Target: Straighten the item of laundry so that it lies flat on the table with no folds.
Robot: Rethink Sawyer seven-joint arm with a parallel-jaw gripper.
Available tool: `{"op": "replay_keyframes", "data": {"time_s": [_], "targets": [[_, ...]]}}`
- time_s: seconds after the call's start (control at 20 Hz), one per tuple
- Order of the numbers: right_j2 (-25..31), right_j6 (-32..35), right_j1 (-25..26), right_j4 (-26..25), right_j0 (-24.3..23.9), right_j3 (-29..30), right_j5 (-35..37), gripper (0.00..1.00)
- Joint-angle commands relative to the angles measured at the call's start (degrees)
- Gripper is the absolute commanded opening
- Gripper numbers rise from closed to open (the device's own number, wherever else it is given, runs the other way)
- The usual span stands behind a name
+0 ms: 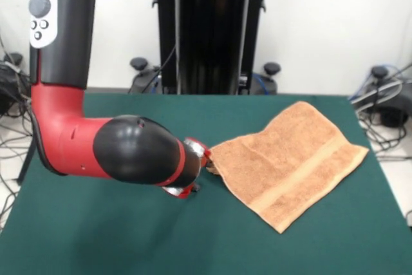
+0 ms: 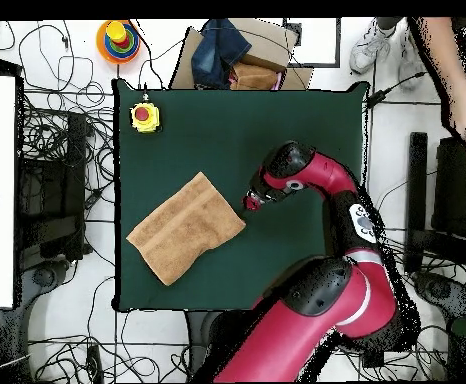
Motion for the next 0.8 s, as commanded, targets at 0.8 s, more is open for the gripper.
{"op": "replay_keyframes", "data": {"time_s": [0.8], "targets": [[3.37, -3.89, 6.44, 1.83, 1.21, 3.02, -3.34, 1.0]]}}
